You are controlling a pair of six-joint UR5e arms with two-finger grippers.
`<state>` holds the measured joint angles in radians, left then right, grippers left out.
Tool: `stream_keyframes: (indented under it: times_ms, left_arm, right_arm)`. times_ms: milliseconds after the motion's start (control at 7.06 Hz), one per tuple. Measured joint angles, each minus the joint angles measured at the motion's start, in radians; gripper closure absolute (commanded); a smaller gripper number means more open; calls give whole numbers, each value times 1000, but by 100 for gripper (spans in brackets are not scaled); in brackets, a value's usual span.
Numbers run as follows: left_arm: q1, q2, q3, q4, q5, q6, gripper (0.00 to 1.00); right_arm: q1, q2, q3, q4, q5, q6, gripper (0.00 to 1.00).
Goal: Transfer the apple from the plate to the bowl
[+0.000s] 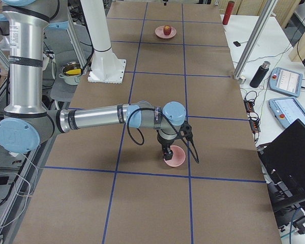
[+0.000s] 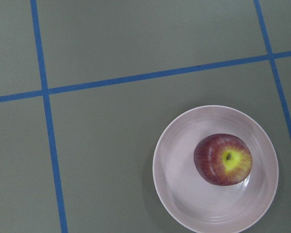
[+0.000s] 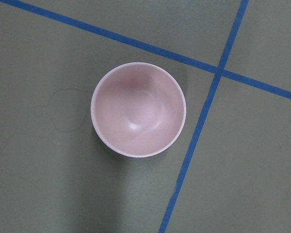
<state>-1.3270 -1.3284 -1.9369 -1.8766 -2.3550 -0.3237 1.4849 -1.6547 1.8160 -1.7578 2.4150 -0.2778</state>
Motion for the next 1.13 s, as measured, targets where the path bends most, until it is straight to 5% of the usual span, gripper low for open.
stream_keyframes:
  times_ms: [1133]
  left_arm:
    - [-3, -11, 41, -17, 85, 5, 2]
  right_arm:
    - [6, -22, -4, 105, 7, 2, 0]
